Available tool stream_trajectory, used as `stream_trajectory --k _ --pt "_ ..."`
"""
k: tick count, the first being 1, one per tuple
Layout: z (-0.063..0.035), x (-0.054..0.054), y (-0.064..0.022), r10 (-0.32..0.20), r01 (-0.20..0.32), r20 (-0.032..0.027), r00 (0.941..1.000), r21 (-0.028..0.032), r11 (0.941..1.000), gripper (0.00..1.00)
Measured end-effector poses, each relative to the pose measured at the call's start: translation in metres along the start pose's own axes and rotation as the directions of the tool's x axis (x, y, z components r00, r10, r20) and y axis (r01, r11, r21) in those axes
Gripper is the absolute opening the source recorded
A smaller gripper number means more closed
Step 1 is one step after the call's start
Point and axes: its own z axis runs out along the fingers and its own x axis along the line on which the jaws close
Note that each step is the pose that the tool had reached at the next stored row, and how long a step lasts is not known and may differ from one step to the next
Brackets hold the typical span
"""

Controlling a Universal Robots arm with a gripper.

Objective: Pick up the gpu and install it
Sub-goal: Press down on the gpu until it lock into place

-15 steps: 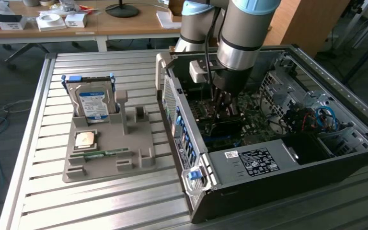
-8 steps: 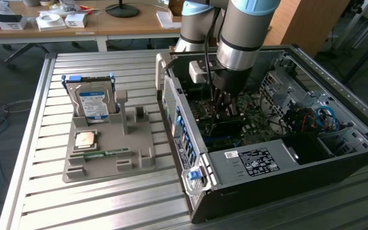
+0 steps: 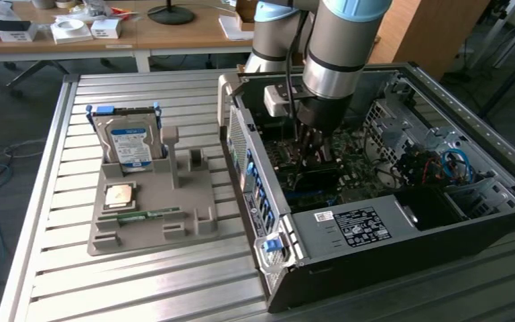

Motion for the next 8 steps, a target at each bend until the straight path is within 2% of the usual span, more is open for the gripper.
stream_trajectory --k 8 --pt "0.0006 0.0001 0.001 0.0 0.0 -0.0003 1.0 0.0001 1.0 0.11"
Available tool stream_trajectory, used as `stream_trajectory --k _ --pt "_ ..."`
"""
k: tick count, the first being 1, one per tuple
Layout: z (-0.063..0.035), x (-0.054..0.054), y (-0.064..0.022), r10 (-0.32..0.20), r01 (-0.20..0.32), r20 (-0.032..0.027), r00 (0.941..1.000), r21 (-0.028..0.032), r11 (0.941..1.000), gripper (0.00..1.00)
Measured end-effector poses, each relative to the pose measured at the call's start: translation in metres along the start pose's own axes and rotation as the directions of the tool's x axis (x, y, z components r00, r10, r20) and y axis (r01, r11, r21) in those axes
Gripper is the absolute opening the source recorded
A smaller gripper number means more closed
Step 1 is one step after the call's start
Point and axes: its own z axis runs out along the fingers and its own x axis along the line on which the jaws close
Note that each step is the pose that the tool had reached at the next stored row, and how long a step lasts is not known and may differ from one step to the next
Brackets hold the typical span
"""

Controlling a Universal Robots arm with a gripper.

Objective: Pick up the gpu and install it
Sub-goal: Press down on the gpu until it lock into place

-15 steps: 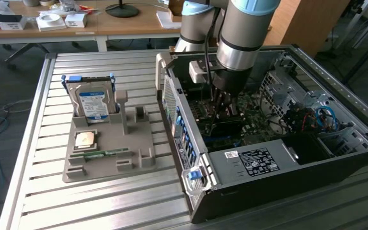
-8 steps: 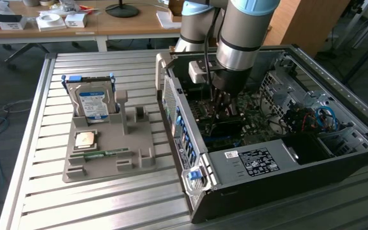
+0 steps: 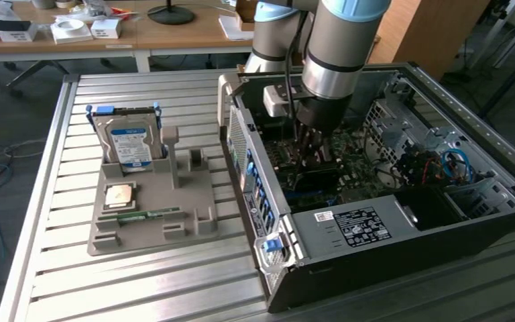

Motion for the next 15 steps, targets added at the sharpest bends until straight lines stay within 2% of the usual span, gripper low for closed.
stream_trajectory --k 7,10,11,15 --pt "0.0 -0.0001 0.0003 0.0 0.0 0.0006 1.0 0.0001 1.0 0.11" --pt "-0.0031 -0.0003 0.0002 0.0 0.0 0.0027 1.0 0.0011 1.0 0.11" --pt "-0.0055 -0.0001 0.0002 0.0 0.0 0.0008 1.0 0.0003 1.0 0.11" --pt "-0.009 -0.0001 0.0001 0.0 0.0 0.0004 1.0 0.0002 1.0 0.11"
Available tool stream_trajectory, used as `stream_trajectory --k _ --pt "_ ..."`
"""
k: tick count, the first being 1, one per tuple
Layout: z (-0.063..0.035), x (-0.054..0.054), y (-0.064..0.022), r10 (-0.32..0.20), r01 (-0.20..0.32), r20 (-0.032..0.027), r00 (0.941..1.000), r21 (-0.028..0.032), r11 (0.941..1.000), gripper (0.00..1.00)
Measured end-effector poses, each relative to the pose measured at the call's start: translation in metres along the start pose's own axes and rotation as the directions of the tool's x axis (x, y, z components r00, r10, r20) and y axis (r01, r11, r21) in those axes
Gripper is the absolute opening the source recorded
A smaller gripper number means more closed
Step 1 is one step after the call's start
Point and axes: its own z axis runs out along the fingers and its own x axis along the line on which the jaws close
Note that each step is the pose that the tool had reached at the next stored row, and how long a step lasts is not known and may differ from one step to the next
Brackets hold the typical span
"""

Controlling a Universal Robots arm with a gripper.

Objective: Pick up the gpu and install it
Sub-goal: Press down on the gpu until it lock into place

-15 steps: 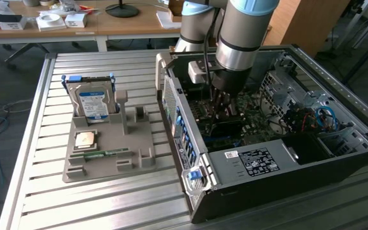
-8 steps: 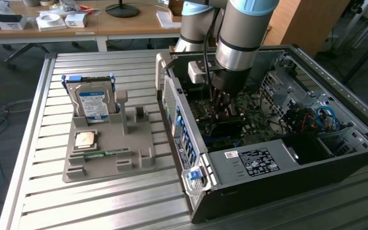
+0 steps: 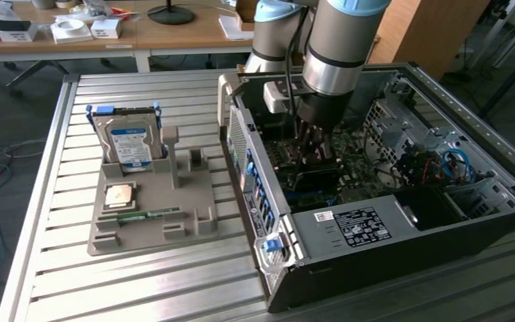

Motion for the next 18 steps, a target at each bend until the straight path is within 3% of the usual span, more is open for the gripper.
stream_trajectory --k 7,15,18 --pt "-0.0022 0.0 0.0 0.0 0.0 -0.0003 1.0 -0.0002 1.0 0.11" --pt "-0.0233 0.0 -0.0003 0.0 0.0 0.0 1.0 0.0 1.0 0.11" --pt "-0.0263 0.0 -0.0004 0.0 0.0 0.0002 1.0 0.0001 1.0 0.11"
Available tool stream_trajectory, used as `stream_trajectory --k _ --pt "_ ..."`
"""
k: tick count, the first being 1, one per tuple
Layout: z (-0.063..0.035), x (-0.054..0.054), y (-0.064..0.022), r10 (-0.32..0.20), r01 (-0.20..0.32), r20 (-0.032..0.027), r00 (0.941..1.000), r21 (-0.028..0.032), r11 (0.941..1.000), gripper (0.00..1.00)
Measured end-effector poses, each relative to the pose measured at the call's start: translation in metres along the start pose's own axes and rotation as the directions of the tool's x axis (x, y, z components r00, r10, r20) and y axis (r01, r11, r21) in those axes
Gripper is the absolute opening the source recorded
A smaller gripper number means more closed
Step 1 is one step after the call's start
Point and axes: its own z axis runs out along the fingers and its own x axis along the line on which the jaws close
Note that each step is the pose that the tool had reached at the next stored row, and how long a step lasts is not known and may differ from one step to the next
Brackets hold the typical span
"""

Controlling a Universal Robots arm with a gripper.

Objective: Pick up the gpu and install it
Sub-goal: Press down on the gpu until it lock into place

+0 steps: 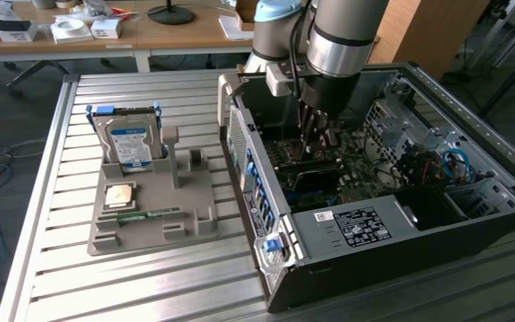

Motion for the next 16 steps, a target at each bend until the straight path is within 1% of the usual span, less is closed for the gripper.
stream_trajectory --k 4,11,16 --pt "-0.0001 0.0 0.0002 0.0 0.0 -0.0002 1.0 -0.0001 1.0 0.11" --pt "-0.0002 0.0002 0.0074 0.0 0.0 -0.0001 1.0 0.0016 1.0 0.11" --pt "-0.0002 0.0003 0.0081 0.0 0.0 -0.0002 1.0 0.0016 1.0 0.11"
